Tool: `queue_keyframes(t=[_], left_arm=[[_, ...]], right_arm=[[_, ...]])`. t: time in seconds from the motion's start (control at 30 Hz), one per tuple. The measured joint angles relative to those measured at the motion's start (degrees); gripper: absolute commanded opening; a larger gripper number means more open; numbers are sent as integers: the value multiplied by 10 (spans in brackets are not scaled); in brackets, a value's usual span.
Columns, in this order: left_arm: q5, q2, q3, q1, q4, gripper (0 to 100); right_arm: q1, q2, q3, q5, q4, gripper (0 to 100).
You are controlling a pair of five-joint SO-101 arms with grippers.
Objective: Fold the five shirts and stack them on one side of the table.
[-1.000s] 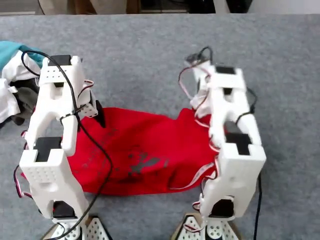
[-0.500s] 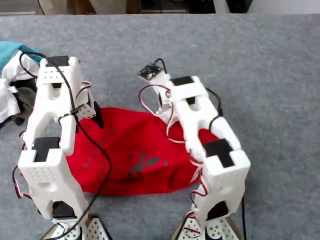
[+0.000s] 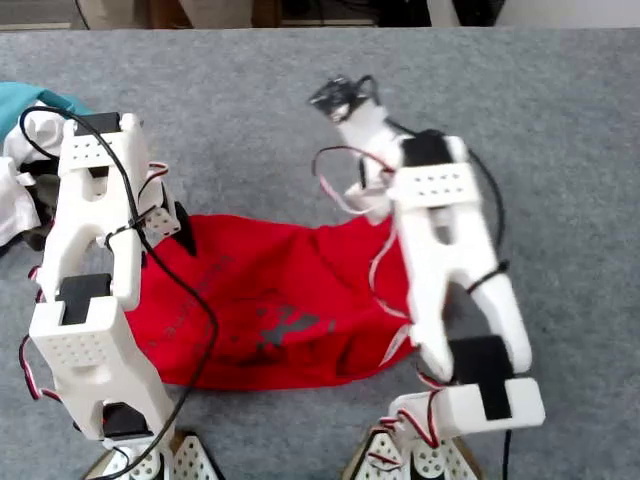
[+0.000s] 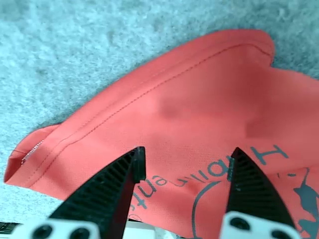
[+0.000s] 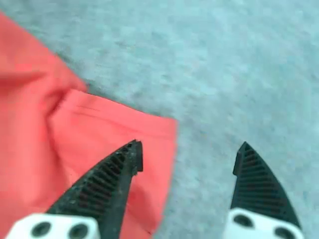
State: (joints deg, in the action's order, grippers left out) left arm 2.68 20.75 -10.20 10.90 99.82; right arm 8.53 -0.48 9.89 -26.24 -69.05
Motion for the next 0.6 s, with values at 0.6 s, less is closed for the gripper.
queue_keyframes(t=[0.6], left_arm=[[0, 0, 0, 4, 0, 274]], right_arm=[[-27, 261, -73, -34, 30, 299]])
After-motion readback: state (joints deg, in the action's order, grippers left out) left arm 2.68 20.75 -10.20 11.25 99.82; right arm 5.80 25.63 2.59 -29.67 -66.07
